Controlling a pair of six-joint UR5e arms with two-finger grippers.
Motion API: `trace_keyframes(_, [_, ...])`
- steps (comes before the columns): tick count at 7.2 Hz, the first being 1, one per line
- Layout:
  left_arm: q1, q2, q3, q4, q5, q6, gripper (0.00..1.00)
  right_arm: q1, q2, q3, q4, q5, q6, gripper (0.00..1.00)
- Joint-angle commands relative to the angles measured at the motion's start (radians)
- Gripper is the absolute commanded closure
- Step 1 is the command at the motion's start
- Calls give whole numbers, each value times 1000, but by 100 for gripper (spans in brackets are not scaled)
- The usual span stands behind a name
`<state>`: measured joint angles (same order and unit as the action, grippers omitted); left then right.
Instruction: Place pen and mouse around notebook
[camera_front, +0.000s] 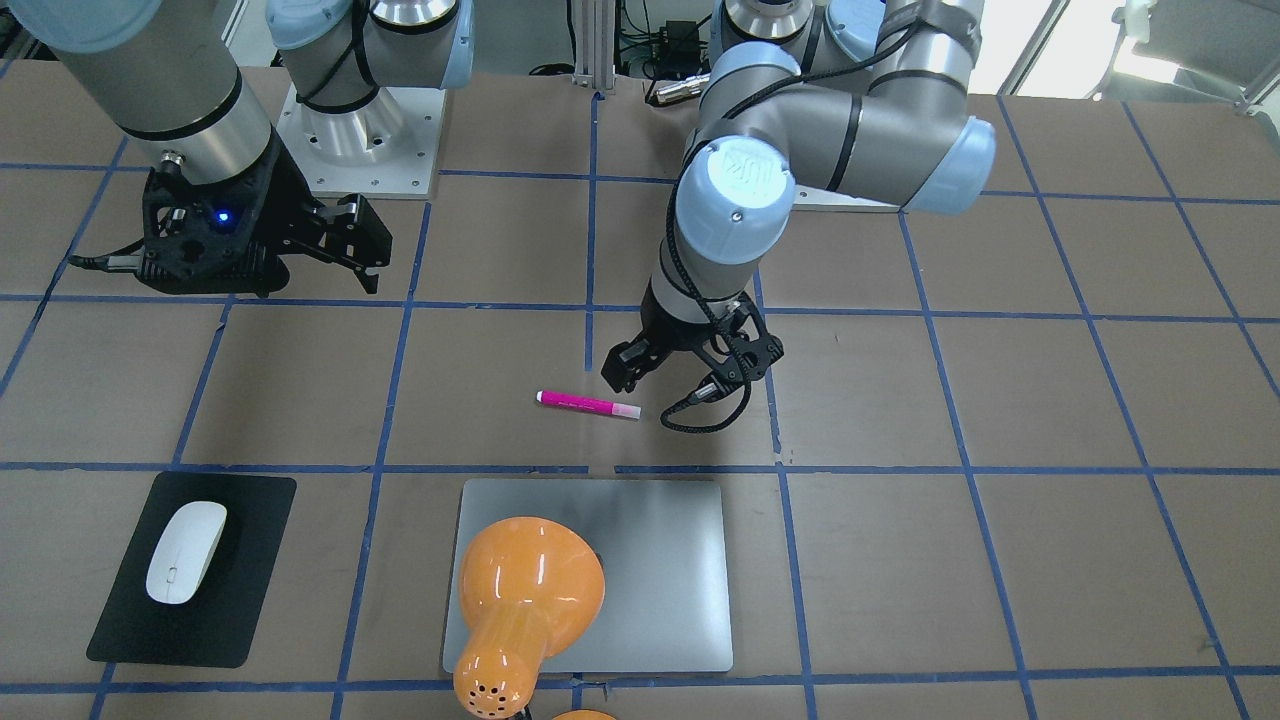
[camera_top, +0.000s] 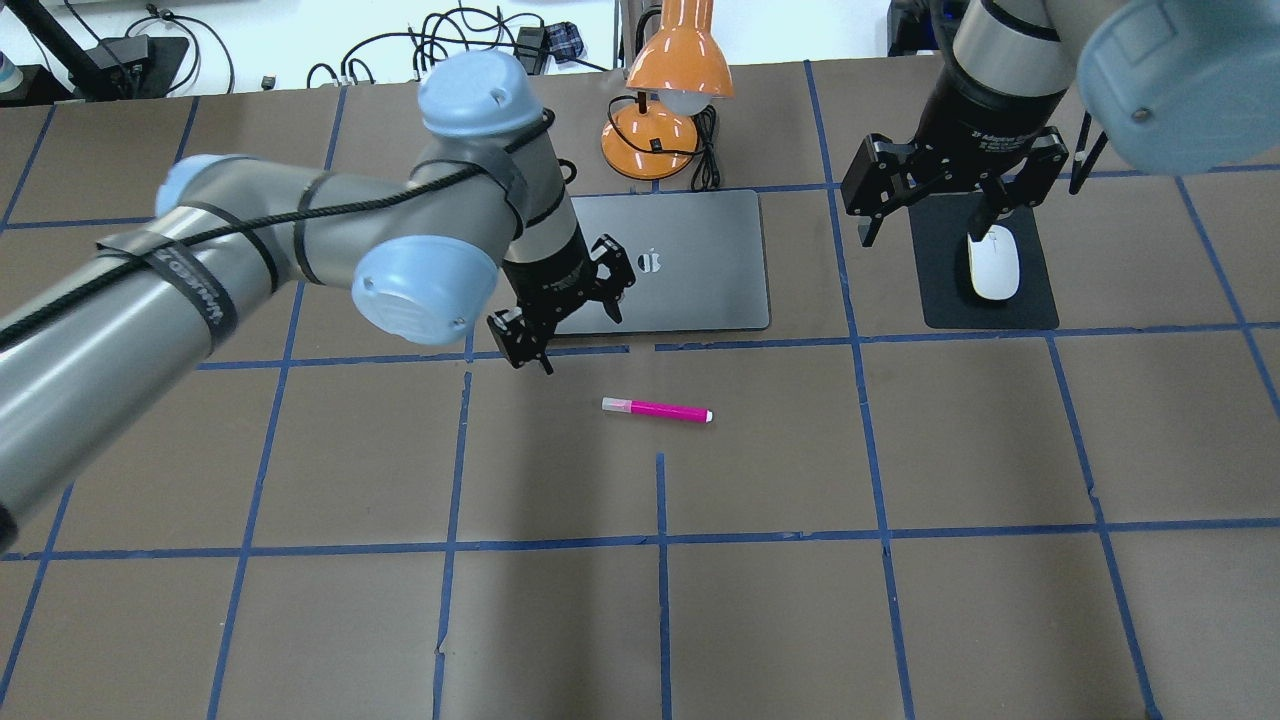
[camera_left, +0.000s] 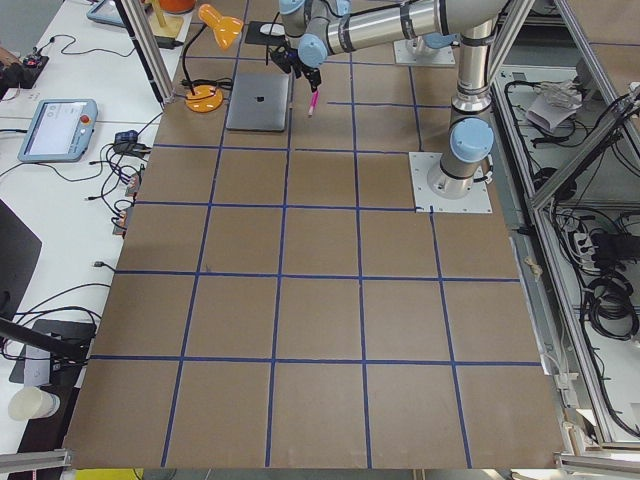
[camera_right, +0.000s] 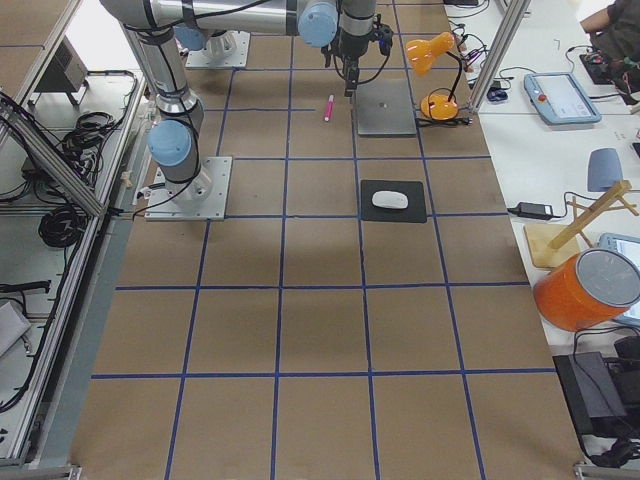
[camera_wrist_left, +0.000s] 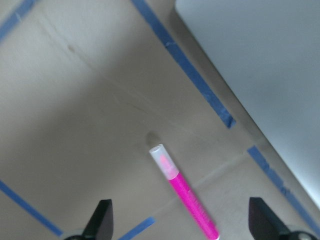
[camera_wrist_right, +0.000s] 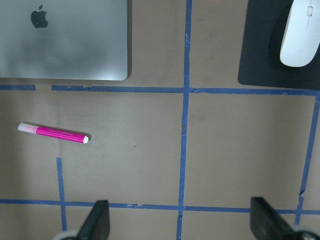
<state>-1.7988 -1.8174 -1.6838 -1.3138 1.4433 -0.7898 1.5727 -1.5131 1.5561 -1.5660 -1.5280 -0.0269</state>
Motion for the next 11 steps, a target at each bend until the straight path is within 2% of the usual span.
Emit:
trace_keyframes(1, [138, 139, 71, -210, -1, 495, 5, 0, -15, 17, 62, -11, -4, 0])
trace_keyframes(2, [203, 203, 81, -240, 0, 699, 5, 0, -22, 19, 134, -11, 1, 0])
trace_keyframes(3, [214, 246, 84, -251, 14, 760, 3, 1, -41, -2, 103, -42, 15, 0])
trace_keyframes(4, [219, 266, 84, -237, 15, 767, 0, 1, -39, -13, 100, -90, 40, 0])
trace_keyframes(6, [230, 286, 56, -242, 16, 768, 0, 1, -19, -27, 101, -77, 99, 0])
trace_keyframes(7, [227, 288, 46, -204, 47, 768, 0, 1, -13, -25, 80, -80, 99, 0])
trace_keyframes(8, [226, 293, 47, -185, 146, 768, 0, 1, 0, -22, 5, -83, 99, 0])
trace_keyframes(11, [223, 313, 32, -180, 166, 748, 0, 1, 5, -19, -2, -70, 96, 0])
